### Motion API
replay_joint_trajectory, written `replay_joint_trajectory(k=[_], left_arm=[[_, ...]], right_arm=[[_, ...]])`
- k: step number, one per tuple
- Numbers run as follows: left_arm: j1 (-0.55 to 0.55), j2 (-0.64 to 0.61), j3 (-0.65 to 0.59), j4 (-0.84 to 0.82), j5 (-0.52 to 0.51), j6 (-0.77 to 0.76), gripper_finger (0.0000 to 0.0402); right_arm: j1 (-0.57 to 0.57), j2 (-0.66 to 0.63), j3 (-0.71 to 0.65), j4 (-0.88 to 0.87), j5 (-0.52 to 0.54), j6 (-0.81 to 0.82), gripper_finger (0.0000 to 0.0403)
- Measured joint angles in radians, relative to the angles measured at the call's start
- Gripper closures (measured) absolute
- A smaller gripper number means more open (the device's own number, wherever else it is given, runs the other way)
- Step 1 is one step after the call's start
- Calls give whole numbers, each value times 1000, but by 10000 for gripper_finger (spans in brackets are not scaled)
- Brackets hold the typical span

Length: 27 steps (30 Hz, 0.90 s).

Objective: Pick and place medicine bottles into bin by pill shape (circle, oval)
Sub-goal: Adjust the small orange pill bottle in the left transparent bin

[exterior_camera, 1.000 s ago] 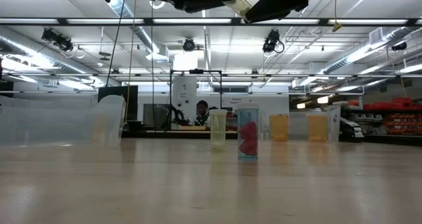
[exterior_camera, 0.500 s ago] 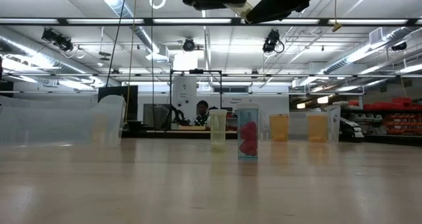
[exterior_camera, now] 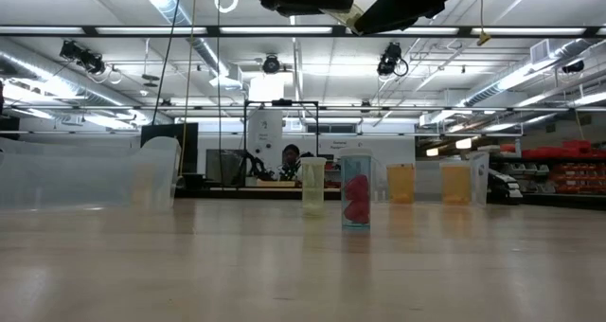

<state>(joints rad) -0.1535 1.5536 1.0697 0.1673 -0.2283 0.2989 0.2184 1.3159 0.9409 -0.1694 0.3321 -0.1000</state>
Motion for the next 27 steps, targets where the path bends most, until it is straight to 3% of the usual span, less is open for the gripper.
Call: replay_joint_trajectory(k=[9,27], left_arm=[[0,0,0,-3,0,1,282],[-3,0,-2,-84,4,-2,278]], right_arm=[[0,0,0,1,-10,-4,280],[0,0,0,-8,-11,8,224]])
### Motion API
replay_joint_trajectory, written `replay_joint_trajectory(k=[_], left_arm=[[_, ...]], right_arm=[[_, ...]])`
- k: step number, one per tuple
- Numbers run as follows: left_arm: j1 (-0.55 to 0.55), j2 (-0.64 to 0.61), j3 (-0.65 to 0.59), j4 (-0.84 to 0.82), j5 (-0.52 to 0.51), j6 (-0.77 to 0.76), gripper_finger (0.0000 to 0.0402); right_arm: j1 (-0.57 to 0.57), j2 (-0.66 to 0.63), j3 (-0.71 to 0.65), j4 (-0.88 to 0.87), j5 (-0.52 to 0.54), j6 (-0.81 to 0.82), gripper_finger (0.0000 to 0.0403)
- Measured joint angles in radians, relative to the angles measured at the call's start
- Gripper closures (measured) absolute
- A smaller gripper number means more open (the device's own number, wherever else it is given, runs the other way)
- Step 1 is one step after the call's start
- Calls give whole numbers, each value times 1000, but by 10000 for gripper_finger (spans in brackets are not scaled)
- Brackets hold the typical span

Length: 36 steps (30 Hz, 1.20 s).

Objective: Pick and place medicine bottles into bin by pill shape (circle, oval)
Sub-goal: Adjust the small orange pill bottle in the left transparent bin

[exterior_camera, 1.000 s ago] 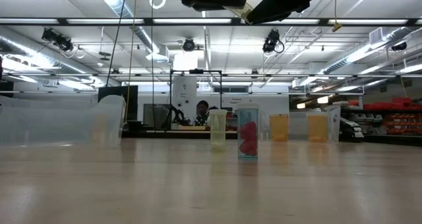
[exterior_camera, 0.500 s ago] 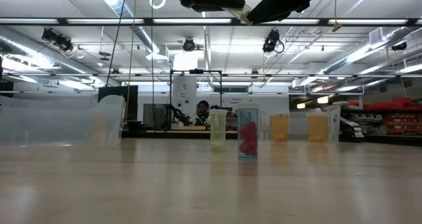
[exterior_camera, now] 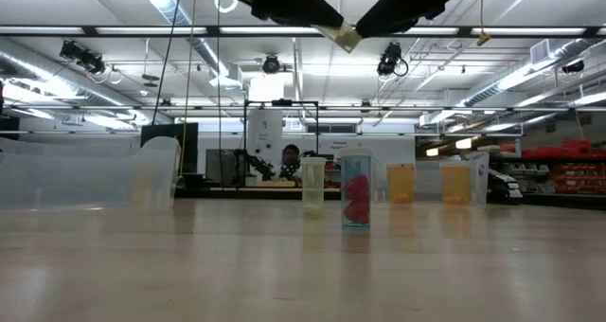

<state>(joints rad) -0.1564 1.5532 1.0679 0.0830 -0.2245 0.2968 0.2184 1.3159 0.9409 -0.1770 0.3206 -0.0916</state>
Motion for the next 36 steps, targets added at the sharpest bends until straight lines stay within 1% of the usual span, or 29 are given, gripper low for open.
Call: replay_joint_trajectory(k=[4,8,11,15,18,21,23,27,31,36], left_arm=[[-8,0,0,-60,0,-30,277],[-21,-10,0,-168,-1,-83,284],[-29,-30,0,-269,-1,-147,282],[-37,-51,-1,-389,-2,-243,275],[-44,-60,1,-462,-2,-305,277],[-51,-64,2,-526,0,-367,284],[-52,-64,0,-598,11,-404,285],[-51,-64,0,-698,38,-484,276],[-51,-63,0,-726,39,-534,278],[-51,-71,2,-741,98,-585,286]], right_arm=[[0,0,0,-35,0,25,199],[0,-7,0,-109,0,47,178],[0,-31,0,-178,3,71,170],[5,-91,1,-254,22,113,167],[25,-149,1,-303,33,147,167],[59,-202,1,-358,54,178,167],[87,-231,2,-380,71,197,167],[139,-264,2,-423,126,221,171],[172,-269,1,-433,176,220,171],[175,-264,1,-436,184,212,171]])
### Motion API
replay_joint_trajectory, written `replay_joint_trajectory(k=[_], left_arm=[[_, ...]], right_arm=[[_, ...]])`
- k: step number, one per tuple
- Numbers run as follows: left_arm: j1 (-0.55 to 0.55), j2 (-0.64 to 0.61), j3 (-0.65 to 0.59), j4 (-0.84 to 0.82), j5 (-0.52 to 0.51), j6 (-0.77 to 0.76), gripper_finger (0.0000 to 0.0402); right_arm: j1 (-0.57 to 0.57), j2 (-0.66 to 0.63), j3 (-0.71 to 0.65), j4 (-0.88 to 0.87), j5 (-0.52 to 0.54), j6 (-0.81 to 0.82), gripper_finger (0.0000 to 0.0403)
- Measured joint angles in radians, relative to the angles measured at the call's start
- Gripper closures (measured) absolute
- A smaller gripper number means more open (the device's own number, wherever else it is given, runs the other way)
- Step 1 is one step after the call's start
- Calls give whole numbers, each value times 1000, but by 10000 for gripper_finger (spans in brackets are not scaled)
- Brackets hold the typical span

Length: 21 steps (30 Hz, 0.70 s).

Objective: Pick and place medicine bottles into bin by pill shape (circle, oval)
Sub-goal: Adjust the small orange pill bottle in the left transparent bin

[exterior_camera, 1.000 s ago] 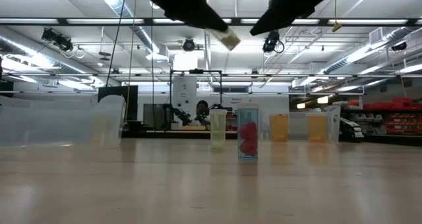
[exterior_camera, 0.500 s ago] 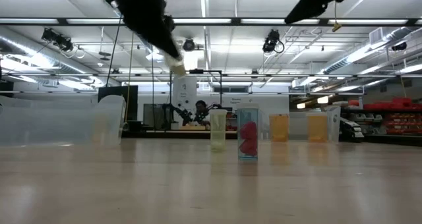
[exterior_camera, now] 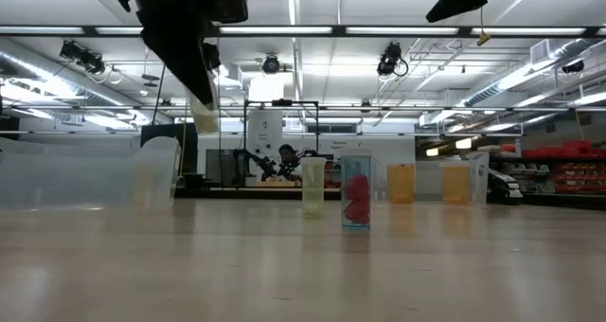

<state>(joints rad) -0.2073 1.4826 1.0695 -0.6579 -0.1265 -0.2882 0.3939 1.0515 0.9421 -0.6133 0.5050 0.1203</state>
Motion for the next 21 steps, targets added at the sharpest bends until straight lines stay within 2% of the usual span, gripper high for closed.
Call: replay_joint_trajectory(k=[3,8,11,15,21], left_arm=[[0,-7,-1,-40,32,-48,278],[0,-19,0,-113,189,-176,276],[-4,-19,0,-232,244,-257,285],[-11,-19,-1,-410,231,-311,284],[-11,-18,-1,-548,156,-337,275]], right_arm=[[0,0,0,0,0,-8,172],[0,0,0,1,0,-12,172],[0,0,0,7,0,-15,172],[-1,0,0,10,0,-14,172],[-1,0,0,15,0,-13,172]])
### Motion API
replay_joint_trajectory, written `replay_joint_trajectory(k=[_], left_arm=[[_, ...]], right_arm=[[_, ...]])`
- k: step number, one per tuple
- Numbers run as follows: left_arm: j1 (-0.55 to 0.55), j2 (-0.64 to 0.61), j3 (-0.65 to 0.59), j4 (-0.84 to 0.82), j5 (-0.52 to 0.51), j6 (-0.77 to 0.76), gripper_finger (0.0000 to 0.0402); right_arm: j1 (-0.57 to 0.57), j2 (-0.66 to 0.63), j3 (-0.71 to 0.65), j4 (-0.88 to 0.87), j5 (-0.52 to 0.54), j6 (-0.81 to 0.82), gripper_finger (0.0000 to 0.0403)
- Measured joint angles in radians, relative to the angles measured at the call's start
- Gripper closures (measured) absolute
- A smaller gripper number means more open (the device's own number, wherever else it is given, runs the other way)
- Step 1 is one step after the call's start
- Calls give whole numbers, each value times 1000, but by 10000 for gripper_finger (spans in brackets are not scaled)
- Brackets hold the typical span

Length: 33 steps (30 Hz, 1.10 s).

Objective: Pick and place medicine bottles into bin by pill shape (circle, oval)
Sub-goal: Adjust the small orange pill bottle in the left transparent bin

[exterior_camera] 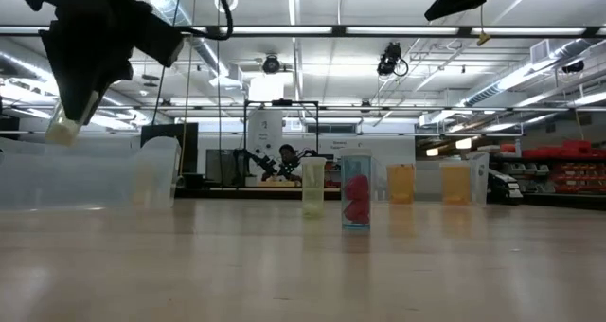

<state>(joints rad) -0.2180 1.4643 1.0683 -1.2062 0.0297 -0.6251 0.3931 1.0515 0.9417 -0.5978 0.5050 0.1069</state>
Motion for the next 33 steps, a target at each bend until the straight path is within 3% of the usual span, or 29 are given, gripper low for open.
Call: replay_joint_trajectory(k=[7,13,19,28,33], left_arm=[[0,1,-52,-2,-117,1,283],[0,1,-164,86,-127,8,266],[1,2,-233,140,-140,8,285],[1,-13,-245,222,-219,43,269],[12,-38,-245,306,-234,68,283]], right_arm=[[0,0,0,3,0,6,172],[0,0,0,3,0,6,172],[0,0,0,6,0,12,172],[0,0,-1,14,0,13,172],[0,1,-1,21,0,13,172]])
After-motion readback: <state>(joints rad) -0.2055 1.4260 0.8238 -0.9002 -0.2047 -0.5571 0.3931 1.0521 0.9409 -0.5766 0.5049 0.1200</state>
